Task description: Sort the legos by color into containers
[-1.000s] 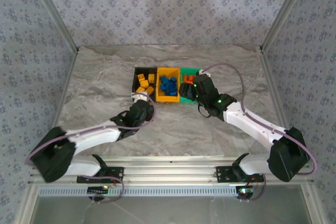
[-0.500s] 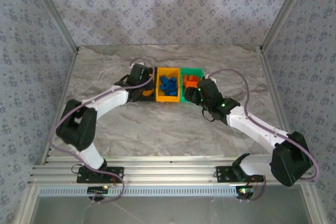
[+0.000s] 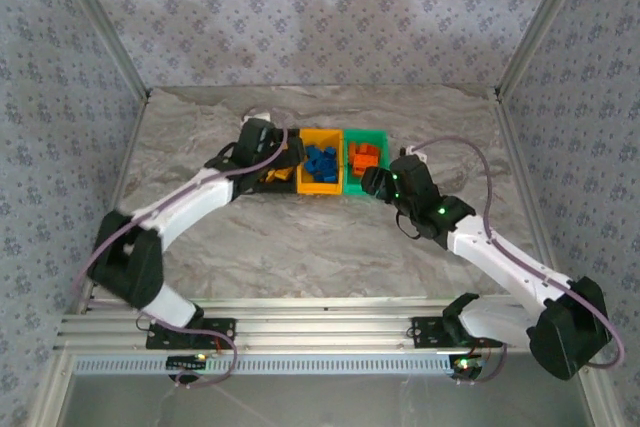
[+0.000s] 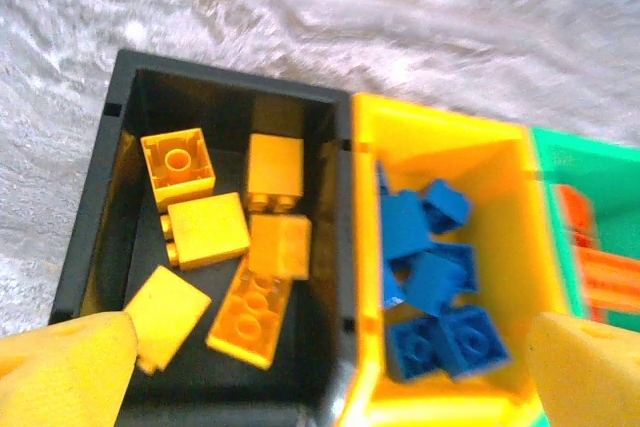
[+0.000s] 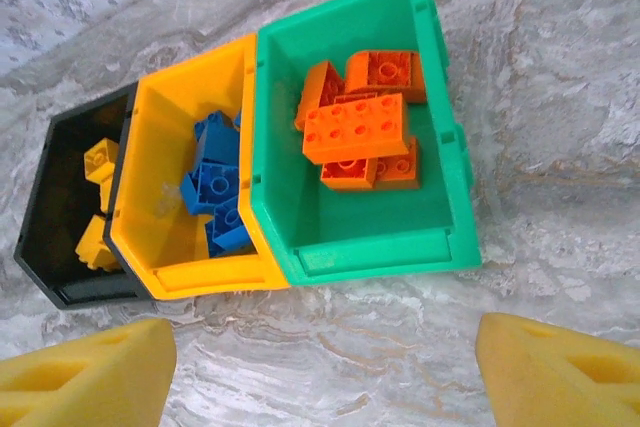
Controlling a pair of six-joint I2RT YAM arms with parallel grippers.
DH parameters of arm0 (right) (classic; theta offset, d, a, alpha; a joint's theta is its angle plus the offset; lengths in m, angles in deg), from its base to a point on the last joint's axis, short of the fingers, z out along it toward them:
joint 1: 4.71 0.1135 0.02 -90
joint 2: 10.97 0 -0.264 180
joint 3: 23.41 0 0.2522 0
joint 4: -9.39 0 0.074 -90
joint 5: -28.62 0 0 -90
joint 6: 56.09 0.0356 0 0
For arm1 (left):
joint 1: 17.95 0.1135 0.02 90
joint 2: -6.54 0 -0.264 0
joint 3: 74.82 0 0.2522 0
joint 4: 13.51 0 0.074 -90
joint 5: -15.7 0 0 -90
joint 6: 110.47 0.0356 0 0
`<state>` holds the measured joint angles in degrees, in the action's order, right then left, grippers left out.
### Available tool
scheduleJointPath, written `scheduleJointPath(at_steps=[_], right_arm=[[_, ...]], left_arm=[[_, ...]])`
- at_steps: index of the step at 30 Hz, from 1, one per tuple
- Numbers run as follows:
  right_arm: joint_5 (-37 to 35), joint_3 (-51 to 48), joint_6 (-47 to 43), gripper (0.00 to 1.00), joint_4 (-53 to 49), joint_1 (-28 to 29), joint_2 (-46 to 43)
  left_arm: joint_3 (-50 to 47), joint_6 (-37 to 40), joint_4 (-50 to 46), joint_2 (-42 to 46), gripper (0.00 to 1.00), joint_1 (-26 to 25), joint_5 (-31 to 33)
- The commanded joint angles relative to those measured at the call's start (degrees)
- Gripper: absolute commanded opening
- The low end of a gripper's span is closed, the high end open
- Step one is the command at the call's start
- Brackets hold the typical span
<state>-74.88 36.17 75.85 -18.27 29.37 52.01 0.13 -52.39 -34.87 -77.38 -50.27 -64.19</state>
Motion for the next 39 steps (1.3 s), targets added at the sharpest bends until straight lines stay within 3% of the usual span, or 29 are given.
scheduleJointPath(at_steps=[1, 2, 3, 6, 10, 15, 17, 20, 24, 29, 33, 39], right_arm=[[-4.8, -1.7, -1.8, 0.87, 1.8, 0.0, -3.0], [-6.9, -2.0, -1.3, 0.97, 1.5, 0.2, -3.6], [-9.7, -2.6, -0.4, 1.00, 1.0, 0.6, -4.0], [-14.9, -4.0, 0.9, 1.00, -0.1, 1.0, -5.4], [-17.9, -5.1, 1.0, 1.00, -1.9, 0.6, -6.9], [-18.8, -6.1, -2.3, 1.00, -1.0, -1.3, -7.1], [-19.3, -6.4, -4.4, 1.00, -0.5, -1.6, -7.2], [-20.2, -7.5, -8.4, 1.00, 1.0, -2.2, -7.1], [-21.5, -8.3, -9.0, 1.00, 0.9, -2.9, -7.7], [-21.3, -10.5, -10.1, 1.00, 1.1, -3.3, -10.2], [-22.0, -13.2, -9.7, 1.00, 1.9, -4.1, -13.0], [-24.1, -14.9, -6.9, 1.00, 1.2, -5.8, -14.7]], left_arm=[[-5.9, 5.3, 5.4, 11.1, 0.99, -4.5, 5.2], [-8.6, 7.5, 7.3, 14.3, 0.99, -6.0, 7.7], [-11.6, 9.6, 9.0, 17.4, 1.00, -7.0, 9.6], [-20.3, 12.4, 15.0, 25.9, 0.99, -7.1, 12.5], [-28.4, 13.6, 16.3, 32.1, 0.99, -5.6, 23.9], [-32.3, 14.4, 15.1, 33.8, 0.99, 7.5, 26.9], [-33.0, 17.2, 17.3, 30.5, 0.99, 13.1, 27.1], [-32.4, 15.3, 18.4, 22.3, 0.99, 21.1, 29.9], [-31.3, 23.9, 26.9, 11.7, 1.00, 25.0, 27.3], [-33.6, 30.4, 38.8, 5.0, 1.00, 26.2, 23.0], [-34.9, 29.7, 43.1, 3.1, 1.00, 27.0, 17.4], [-40.5, 31.3, 58.9, -1.0, 1.00, 27.1, 11.0]])
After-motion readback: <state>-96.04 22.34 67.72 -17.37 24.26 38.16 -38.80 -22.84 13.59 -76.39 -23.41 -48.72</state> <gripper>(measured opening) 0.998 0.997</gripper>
